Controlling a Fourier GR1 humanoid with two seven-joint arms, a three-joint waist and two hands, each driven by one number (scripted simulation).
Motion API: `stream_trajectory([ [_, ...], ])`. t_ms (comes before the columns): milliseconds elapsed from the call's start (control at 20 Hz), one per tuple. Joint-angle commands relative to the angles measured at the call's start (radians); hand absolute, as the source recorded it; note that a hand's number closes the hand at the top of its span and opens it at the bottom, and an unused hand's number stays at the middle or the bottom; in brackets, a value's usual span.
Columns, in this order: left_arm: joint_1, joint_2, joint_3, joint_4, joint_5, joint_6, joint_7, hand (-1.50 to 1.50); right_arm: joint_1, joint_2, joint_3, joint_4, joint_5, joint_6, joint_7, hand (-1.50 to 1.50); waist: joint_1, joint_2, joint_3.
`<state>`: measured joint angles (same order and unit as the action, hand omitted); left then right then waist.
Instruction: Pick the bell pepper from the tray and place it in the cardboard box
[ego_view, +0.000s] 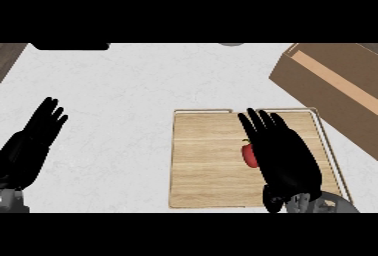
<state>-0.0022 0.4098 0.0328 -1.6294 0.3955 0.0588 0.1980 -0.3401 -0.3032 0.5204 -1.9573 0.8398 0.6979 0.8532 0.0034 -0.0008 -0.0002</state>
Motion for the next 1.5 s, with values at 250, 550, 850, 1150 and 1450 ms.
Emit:
stream_trajectory([
  [250,-0.059,-0.006,0.067,0.077,0.000,-0.073,-0.002,0.00,-0.045,0.104,-0.047,0.059,0.063,0.116,0.049,-1.50,-0.003,0.001,0.000],
  [550,-0.021,-0.079,0.032,0.010,-0.070,-0.026,0.023,0.00,-0.002,0.129,-0.018,0.155,0.181,0.046,-0.001,-1.50,-0.001,0.001,0.000],
  [850,-0.060,-0.079,0.062,-0.008,-0.080,-0.041,0.079,0.00,0.093,0.089,-0.034,0.097,0.232,0.040,-0.060,-1.50,-0.004,0.000,0.000],
  [1150,-0.036,-0.114,0.080,0.019,-0.109,-0.076,0.032,0.00,0.051,0.105,-0.074,0.236,0.274,0.020,-0.140,-1.50,-0.002,0.001,0.000],
  [1450,-0.070,-0.123,0.101,0.009,-0.121,-0.068,0.069,0.00,0.131,0.070,-0.077,0.246,0.303,-0.031,-0.206,-1.50,-0.005,0.001,0.000],
])
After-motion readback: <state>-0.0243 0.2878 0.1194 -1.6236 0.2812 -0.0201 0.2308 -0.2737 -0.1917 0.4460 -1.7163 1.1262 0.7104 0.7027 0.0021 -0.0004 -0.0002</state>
